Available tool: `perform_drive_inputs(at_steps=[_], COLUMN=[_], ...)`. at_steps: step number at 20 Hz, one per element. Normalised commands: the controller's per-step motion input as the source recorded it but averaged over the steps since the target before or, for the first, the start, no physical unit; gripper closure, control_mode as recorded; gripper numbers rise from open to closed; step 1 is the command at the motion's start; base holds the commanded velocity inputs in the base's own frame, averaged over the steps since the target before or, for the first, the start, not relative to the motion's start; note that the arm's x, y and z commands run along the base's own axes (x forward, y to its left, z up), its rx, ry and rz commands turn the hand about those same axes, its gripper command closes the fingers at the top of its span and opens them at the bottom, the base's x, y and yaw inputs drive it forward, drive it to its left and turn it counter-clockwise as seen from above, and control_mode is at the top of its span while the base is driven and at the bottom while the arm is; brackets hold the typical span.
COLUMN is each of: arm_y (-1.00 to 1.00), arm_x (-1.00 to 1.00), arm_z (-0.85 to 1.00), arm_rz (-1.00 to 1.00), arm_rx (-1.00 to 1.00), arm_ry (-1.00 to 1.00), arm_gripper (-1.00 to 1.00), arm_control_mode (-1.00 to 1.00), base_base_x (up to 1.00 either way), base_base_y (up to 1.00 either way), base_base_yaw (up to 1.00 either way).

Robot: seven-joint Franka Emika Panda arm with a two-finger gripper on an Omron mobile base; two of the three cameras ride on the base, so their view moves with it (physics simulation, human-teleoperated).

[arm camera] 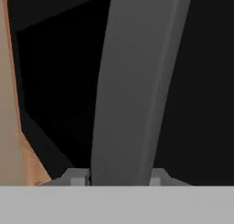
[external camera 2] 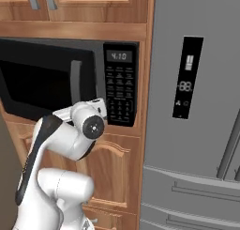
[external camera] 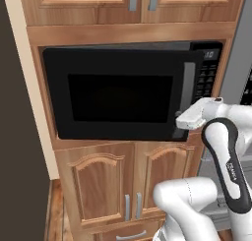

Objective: Pick the cheese from the counter and place it in the microwave. Then turn on the microwave.

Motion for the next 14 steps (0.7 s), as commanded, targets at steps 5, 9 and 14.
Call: perform_drive_inputs(at_steps=[5, 9, 14], arm_y=[0.3, 0.37, 0.3], arm_x=[-1.0, -1.0, -1.0], arm_z=[0.06, 0.02, 0.17], arm_rz=[0.4, 0.34, 0.21], arm_rx=[0.0, 0.0, 0.01], arm_ry=[0.28, 0.22, 0.08], arm_gripper=[1.0, 1.0, 1.0], arm_control_mode=[-1.0, -1.0, -1.0], base_base_x=[0.0, 0.0, 0.0], base_base_y=[0.0, 0.0, 0.0], base_base_yaw=[0.0, 0.0, 0.0])
